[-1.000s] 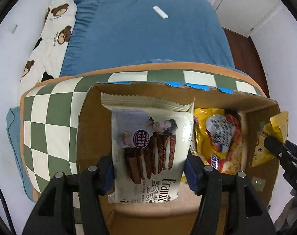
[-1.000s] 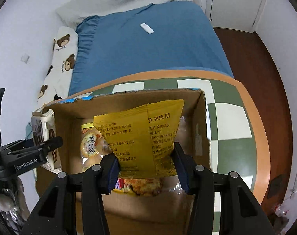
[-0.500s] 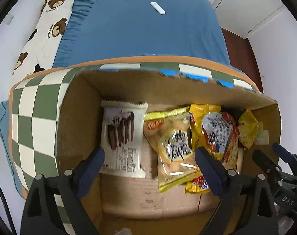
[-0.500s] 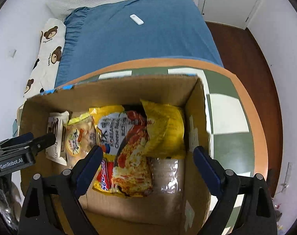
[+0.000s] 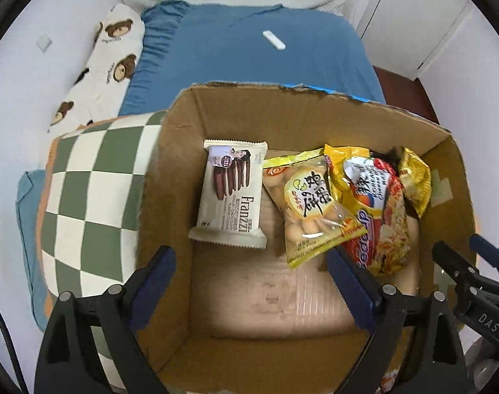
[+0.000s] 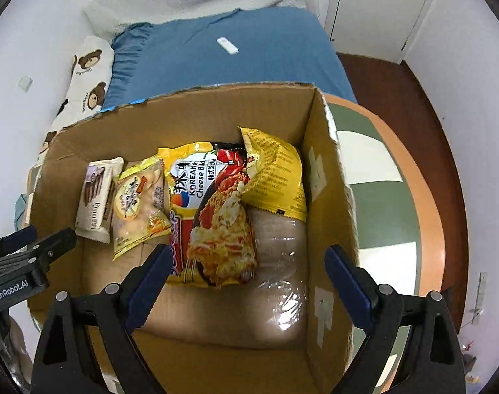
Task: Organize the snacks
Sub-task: 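Carry both packs into the cardboard box and open both tools, then grasp the panda seed bag with right tool while left tool grasps the red-white stick pack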
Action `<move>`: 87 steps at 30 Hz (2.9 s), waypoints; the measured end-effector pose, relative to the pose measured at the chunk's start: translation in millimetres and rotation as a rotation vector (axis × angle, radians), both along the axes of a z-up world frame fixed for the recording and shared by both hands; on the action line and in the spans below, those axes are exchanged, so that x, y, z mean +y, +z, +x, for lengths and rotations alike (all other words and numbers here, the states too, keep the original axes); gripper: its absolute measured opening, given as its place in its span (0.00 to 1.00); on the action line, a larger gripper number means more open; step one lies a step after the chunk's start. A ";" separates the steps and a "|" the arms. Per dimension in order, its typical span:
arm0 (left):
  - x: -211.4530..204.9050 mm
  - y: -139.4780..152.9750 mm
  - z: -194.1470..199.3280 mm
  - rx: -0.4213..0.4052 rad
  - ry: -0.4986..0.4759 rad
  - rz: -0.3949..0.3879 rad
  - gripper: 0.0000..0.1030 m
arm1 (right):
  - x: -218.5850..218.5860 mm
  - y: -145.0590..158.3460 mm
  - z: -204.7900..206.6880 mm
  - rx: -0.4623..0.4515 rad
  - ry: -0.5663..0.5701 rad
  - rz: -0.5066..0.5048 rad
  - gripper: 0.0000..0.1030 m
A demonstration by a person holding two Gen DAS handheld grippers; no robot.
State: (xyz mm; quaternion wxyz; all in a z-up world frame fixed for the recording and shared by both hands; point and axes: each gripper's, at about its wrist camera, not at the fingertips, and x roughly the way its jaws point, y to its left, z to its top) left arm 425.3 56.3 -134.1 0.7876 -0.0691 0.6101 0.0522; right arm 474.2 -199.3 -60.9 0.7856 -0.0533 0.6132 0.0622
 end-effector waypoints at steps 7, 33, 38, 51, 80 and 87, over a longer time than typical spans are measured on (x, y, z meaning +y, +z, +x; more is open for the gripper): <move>-14.3 37.3 -44.9 -0.111 -0.021 0.028 0.92 | -1.2 45.2 -46.6 -0.129 0.041 -0.018 0.93; -9.0 -15.5 -189.1 0.015 0.127 -0.059 0.92 | -77.5 49.6 -213.4 -0.049 -0.114 0.291 0.93; 3.1 -100.3 -183.2 0.203 0.232 -0.153 0.92 | -86.9 12.6 -226.2 0.023 -0.124 0.341 0.72; -5.1 -146.4 -188.4 0.230 0.074 0.011 0.58 | -13.4 -44.3 -239.6 0.147 -0.001 0.302 0.71; 18.5 -170.3 -280.5 0.238 0.012 -0.132 0.65 | 71.3 -141.9 -314.0 0.338 0.052 0.138 0.61; 37.7 -179.4 -278.8 0.270 0.161 -0.251 0.63 | 68.0 -147.3 -298.8 0.345 0.022 0.161 0.68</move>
